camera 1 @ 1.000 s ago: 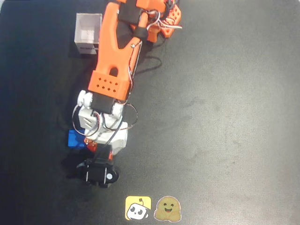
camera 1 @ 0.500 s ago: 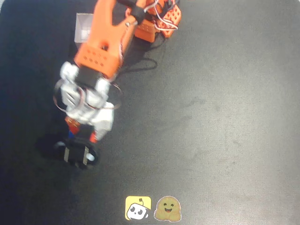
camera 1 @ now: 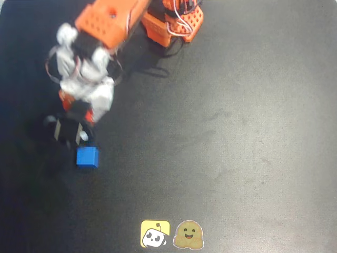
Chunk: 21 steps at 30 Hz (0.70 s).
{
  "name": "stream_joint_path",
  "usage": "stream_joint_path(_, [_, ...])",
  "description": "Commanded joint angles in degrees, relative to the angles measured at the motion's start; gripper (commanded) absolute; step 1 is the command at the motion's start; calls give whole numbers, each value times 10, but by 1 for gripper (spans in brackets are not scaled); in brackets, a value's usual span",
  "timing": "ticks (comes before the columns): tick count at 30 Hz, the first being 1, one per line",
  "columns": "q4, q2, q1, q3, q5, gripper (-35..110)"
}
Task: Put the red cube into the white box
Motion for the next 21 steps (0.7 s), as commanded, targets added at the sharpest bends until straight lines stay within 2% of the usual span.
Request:
stream_joint_path(1, [12,78,18,33,-16,0])
stream_joint_path(6, [28,191,46,127,-13,0])
stream_joint_path(13, [122,251,101,138,-38,0])
stream_joint_path(21, [158,355,163,187,-65,0])
